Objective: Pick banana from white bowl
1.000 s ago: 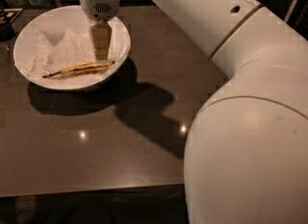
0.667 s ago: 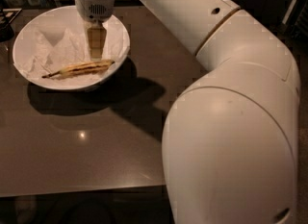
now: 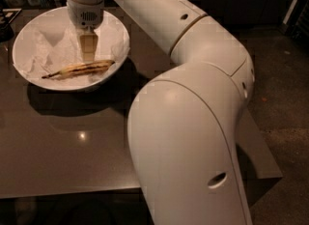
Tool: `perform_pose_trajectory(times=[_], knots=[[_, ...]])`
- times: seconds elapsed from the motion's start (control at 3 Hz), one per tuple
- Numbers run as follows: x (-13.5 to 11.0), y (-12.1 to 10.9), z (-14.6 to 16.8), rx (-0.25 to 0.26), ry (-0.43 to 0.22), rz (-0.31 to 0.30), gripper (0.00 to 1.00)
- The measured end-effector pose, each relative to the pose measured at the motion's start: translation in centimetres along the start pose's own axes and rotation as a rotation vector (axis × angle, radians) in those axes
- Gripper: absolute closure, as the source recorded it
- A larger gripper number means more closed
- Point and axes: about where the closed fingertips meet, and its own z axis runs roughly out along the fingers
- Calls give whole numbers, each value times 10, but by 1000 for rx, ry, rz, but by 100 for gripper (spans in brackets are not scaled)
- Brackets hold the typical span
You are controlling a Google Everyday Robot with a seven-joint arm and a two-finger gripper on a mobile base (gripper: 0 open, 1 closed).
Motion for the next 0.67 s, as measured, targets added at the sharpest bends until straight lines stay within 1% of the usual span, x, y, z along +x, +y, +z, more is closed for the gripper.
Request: perform_pose_trajectory(times=[0.33, 0.67], knots=[[-7, -5, 16, -30, -7, -11, 55], [-11, -9, 28, -49, -9, -17, 52]])
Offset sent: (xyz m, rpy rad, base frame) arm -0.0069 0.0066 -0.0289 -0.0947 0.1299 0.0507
